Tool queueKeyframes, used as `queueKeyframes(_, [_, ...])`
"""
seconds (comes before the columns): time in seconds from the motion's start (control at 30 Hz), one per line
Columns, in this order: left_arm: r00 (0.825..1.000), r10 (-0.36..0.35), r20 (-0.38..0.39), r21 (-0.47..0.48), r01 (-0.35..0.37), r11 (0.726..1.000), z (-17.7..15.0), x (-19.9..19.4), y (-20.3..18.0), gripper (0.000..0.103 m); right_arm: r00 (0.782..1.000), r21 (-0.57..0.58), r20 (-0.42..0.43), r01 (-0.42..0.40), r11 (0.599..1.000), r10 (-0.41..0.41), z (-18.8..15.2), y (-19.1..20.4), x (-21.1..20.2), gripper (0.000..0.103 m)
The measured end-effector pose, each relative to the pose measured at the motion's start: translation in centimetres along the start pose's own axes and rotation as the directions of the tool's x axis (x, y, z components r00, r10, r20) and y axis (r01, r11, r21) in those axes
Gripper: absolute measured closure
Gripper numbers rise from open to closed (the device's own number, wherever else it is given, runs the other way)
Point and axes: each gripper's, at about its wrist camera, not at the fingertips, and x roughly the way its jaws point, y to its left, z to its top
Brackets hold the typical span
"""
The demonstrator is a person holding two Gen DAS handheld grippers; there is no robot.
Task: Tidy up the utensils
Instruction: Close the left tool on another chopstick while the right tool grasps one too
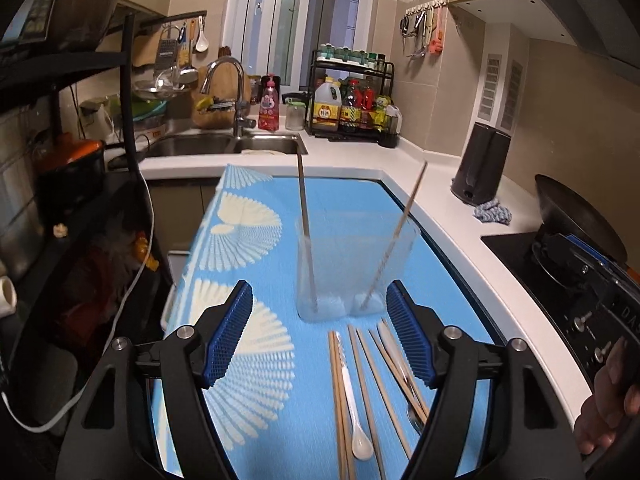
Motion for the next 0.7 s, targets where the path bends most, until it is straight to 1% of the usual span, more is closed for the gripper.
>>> queueKeyframes(0.1, [1.0,-0.021,-0.008,-0.016,0.021,1.0,-3.0,0.0,-0.2,0.035,0.998,0.031,-0.046,-0.034,0.999,0.035,-3.2,-0.5,-0.2,0.057])
queueKeyframes(0.17, [0.999,-0.039,-0.031,-0.023,0.038,0.999,-5.2,0.4,-0.5,0.043,0.996,0.04,-0.072,-0.044,0.998,0.046,-5.2,-0.8,-0.2,0.058])
queueKeyframes(0.23, [0.998,-0.047,-0.034,-0.019,0.046,0.999,-7.0,0.5,-0.9,0.046,0.994,0.047,-0.091,-0.052,0.998,0.056,-7.1,-0.9,-0.1,0.062])
queueKeyframes(0.27, [0.998,-0.043,-0.036,-0.012,0.043,0.999,-8.0,0.7,-1.1,0.05,0.994,0.05,-0.096,-0.053,0.997,0.058,-7.8,-1.1,-0.1,0.063])
queueKeyframes(0.37, [0.997,-0.047,-0.054,0.004,0.048,0.999,-10.5,1.2,-1.8,0.06,0.993,0.056,-0.103,-0.059,0.997,0.065,-10.1,-1.4,0.0,0.072])
queueKeyframes(0.4, [0.996,-0.057,-0.063,-0.001,0.057,0.998,-11.1,1.3,-1.8,0.063,0.992,0.061,-0.108,-0.064,0.996,0.07,-10.7,-1.5,0.1,0.081])
queueKeyframes(0.43, [0.996,-0.066,-0.068,0.001,0.066,0.998,-11.9,1.4,-1.9,0.071,0.99,0.067,-0.12,-0.066,0.996,0.074,-11.4,-1.6,0.4,0.089])
queueKeyframes(0.47, [0.996,-0.063,-0.068,0.007,0.064,0.998,-12.5,1.4,-2.0,0.076,0.989,0.075,-0.13,-0.064,0.995,0.073,-11.9,-1.7,0.6,0.09])
queueKeyframes(0.5, [0.996,-0.06,-0.069,0.009,0.061,0.998,-13.0,1.5,-2.1,0.078,0.988,0.084,-0.136,-0.063,0.995,0.074,-12.4,-1.8,0.8,0.092])
queueKeyframes(0.57, [0.995,-0.072,-0.063,-0.011,0.072,0.997,-13.9,1.3,-1.7,0.086,0.987,0.097,-0.143,-0.061,0.993,0.074,-13.3,-2.1,1.1,0.093])
queueKeyframes(0.7, [0.998,-0.056,-0.039,-0.04,0.054,0.998,-15.2,0.9,-0.4,0.09,0.981,0.122,-0.179,-0.054,0.991,0.076,-14.6,-2.9,1.9,0.093])
